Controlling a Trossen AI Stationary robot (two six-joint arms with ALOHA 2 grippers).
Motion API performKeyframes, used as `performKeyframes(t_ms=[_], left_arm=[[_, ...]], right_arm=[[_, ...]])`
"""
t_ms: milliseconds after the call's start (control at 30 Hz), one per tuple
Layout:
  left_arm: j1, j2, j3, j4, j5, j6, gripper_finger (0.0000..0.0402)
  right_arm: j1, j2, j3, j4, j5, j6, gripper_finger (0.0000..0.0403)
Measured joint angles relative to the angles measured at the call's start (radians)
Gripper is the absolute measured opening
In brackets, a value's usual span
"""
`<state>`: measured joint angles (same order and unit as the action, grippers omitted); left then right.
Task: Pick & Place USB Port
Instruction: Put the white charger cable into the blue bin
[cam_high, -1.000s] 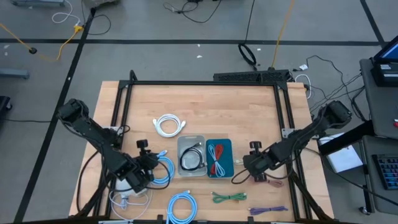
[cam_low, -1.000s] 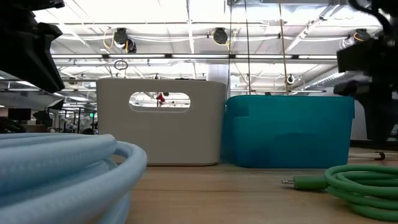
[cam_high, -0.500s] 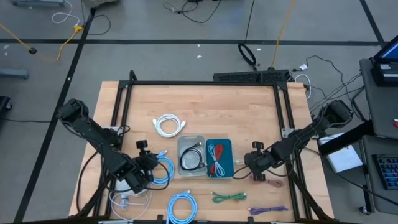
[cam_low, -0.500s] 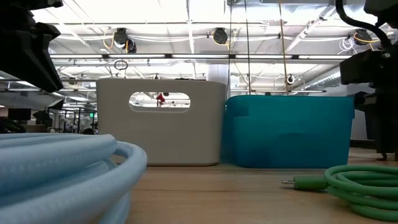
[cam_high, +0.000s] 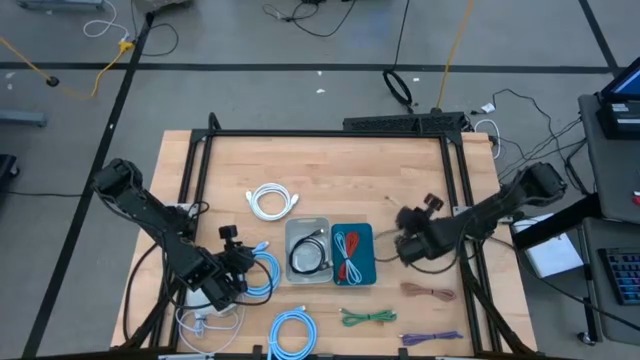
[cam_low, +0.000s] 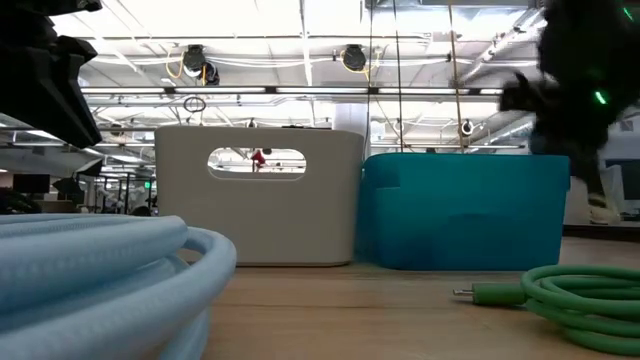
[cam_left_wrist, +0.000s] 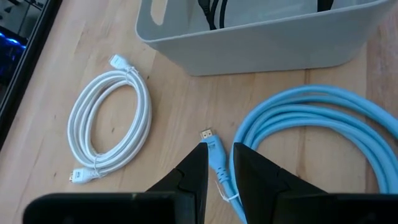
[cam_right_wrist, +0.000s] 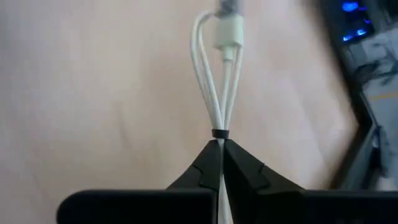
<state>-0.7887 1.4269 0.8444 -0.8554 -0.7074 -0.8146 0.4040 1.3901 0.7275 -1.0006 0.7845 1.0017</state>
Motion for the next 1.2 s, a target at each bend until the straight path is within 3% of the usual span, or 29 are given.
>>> performKeyframes(t_ms=[100,267,500,633,667,733,900,1067,1133,1200], left_arm=[[0.0,0.0,0.0,0.001,0.0,-0.001,0.0081],[-0.006,0.0,0.0,0.006,0.0,0.001,0.0081],[-0.009,0.0,0.0,0.024,-0.011,0.007,0.0081],[-0.018,0.0,0.0,0.032,-0.027,0.009,0.0081],[-0.019,0.0,0.0,0.036,-0.027,0.011,0.0081],[-0.019,0.0,0.0,0.049,-0.027,0.017,0.0081],[-0.019,0.0,0.0,0.082,-0.027,0.016,0.0081],[-0.019,0.0,0.0,0.121,-0.026,0.015,0.0081],[-0.019,0.0,0.0,0.124,-0.025,0.008,0.0081],[-0.019,0.0,0.0,0.124,-0.025,0.001,0.0081]], right_arm=[[-0.04,0.001,0.07,-0.131,0.074,0.047,0.0001],[-0.114,-0.01,0.235,-0.142,0.187,-0.077,0.0001],[-0.253,-0.021,0.493,-0.141,0.355,-0.432,0.0001],[-0.362,-0.078,0.591,0.083,0.407,-0.765,0.0],[-0.397,-0.102,0.598,0.187,0.364,-0.867,0.0],[-0.483,-0.153,0.598,0.403,0.165,-1.045,0.0],[-0.767,-0.254,0.599,0.748,-0.381,-1.082,0.0],[-0.998,-0.27,0.599,0.931,-0.871,-0.987,0.0],[-1.049,-0.254,0.599,0.98,-1.157,-1.084,0.0],[-1.063,-0.24,0.599,0.957,-1.428,-1.307,0.0]])
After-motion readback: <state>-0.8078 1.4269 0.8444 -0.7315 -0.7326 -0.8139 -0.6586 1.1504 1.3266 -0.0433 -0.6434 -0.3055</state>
